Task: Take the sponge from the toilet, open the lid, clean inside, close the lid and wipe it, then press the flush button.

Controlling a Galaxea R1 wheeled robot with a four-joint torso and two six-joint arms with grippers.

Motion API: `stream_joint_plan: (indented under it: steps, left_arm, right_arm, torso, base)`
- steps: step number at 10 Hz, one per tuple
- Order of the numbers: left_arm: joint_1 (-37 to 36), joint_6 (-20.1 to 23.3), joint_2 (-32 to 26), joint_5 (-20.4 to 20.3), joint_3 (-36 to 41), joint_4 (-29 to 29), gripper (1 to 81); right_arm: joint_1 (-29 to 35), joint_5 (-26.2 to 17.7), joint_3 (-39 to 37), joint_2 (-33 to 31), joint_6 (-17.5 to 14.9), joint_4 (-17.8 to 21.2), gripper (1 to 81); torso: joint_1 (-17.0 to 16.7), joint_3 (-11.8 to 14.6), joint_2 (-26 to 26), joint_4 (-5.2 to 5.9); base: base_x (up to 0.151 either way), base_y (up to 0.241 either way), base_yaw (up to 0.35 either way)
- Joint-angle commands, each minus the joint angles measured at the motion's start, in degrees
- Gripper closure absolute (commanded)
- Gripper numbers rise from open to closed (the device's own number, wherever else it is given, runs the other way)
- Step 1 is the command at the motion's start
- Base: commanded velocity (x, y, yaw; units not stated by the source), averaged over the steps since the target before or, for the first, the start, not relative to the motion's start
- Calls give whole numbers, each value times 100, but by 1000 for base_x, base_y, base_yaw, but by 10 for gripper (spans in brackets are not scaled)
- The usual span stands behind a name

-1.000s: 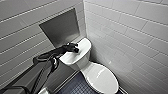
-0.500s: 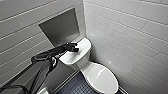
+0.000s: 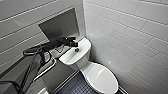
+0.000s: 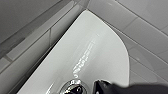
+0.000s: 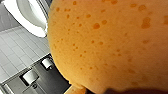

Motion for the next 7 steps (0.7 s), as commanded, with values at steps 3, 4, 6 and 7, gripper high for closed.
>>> stream_joint_plan:
  steps: [3,4,6,7]
  left_arm:
    - [-862,47,-2432,528,4039,-404,811]
    - [-669,47,-2970,536,4895,-396,811]
    - [-21,47,-4084,528,6442,-325,811]
    - [427,47,-4629,502,7024,-212,811]
  right_arm:
    - [-182,-313,76,-3,-15,28,811]
    - [-182,-224,50,-12,-15,28,811]
    - [-199,-58,-55,6,-15,11,811]
    - [-217,92,-82,6,-24,2,811]
  torso:
    - [0,0,0,-2]
    - [0,0,0,0]
    - [0,0,0,0]
    - [0,0,0,0]
  base:
    - [0,0,0]
    - [0,0,0]
    - [0,0,0]
    - [0,0,0]
